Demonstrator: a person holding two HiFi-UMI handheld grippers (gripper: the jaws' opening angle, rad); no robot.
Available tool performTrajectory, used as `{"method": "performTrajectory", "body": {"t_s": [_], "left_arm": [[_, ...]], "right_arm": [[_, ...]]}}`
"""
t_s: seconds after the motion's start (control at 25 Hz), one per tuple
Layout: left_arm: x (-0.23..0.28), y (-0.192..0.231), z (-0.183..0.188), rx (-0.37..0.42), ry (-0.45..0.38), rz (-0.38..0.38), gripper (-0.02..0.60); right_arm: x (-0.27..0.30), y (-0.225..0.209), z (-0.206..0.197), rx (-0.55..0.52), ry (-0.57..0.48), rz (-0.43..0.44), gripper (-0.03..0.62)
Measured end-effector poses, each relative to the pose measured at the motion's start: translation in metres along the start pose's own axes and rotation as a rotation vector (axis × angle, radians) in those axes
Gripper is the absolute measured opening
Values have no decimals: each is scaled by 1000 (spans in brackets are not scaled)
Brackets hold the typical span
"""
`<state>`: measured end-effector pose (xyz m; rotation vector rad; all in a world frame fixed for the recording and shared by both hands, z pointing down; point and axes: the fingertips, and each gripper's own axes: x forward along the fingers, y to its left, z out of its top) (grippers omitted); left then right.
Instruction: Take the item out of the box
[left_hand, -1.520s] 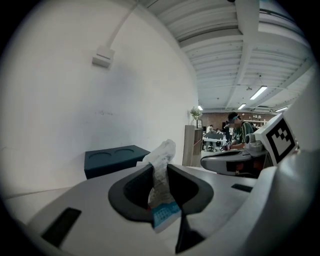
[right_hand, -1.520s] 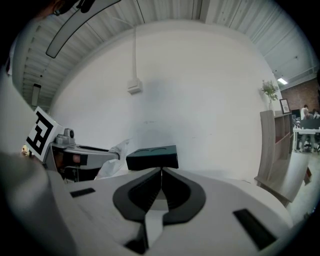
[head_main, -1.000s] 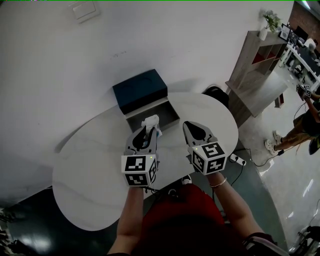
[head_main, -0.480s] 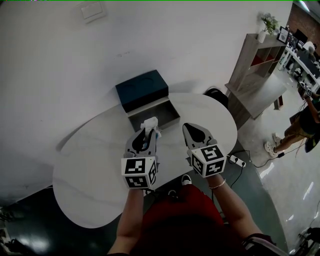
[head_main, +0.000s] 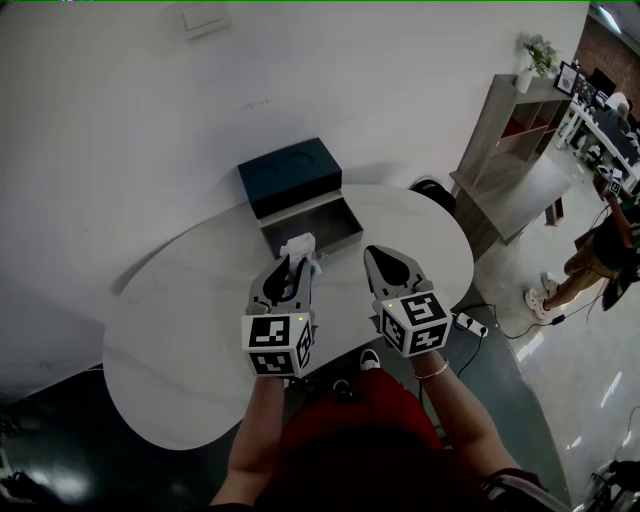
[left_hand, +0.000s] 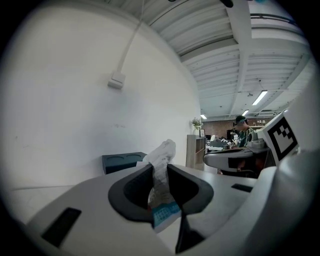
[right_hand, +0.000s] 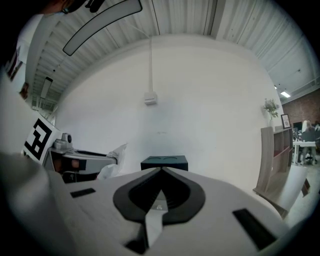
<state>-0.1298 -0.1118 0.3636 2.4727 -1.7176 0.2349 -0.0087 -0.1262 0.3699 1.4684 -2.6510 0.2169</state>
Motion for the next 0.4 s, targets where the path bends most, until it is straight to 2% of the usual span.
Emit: {"method": "performTrajectory", "body": {"t_s": [0.4], "left_arm": [[-11,7,-4,-9,-12,2,100]], "right_arm": [[-2,11,-1,-6,-13,-5,15]]}}
